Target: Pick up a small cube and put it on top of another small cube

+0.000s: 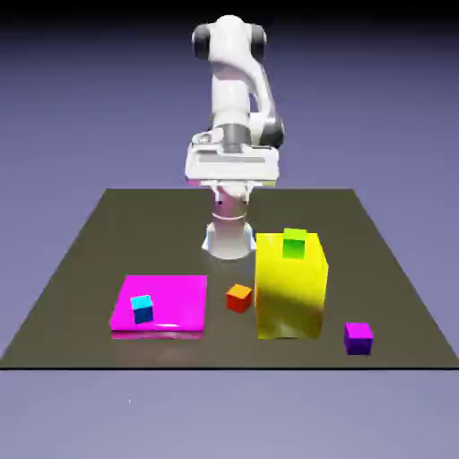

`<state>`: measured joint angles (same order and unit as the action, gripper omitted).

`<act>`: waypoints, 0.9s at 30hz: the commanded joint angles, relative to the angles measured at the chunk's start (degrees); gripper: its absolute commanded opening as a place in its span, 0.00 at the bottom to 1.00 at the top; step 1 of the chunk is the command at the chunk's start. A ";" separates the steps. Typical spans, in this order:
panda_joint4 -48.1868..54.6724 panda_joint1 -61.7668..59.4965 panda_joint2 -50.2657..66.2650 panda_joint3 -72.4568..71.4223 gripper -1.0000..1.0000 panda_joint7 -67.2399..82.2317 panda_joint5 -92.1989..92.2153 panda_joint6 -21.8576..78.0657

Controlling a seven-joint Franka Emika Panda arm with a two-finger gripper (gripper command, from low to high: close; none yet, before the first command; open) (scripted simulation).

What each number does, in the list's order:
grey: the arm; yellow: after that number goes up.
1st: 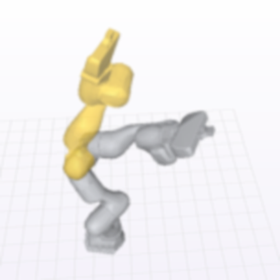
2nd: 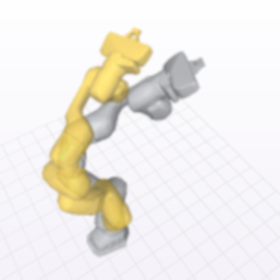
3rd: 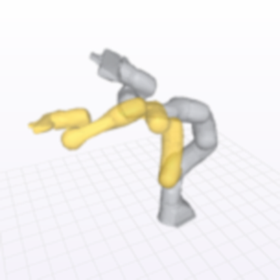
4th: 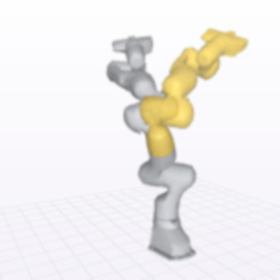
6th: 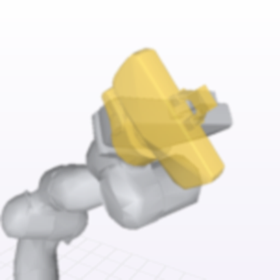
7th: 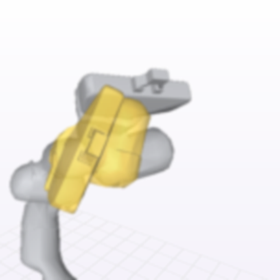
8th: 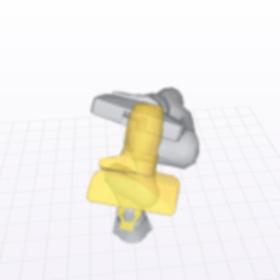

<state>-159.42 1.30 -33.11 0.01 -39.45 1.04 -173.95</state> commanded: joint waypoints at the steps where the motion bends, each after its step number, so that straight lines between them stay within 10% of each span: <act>1: 1.05 0.35 -0.10 0.10 0.50 2.49 0.14 -0.08; 27: 6.20 -3.45 20.31 9.74 0.50 67.28 -56.18 -12.18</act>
<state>-153.22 -2.15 -12.80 9.75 27.83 -55.14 -186.13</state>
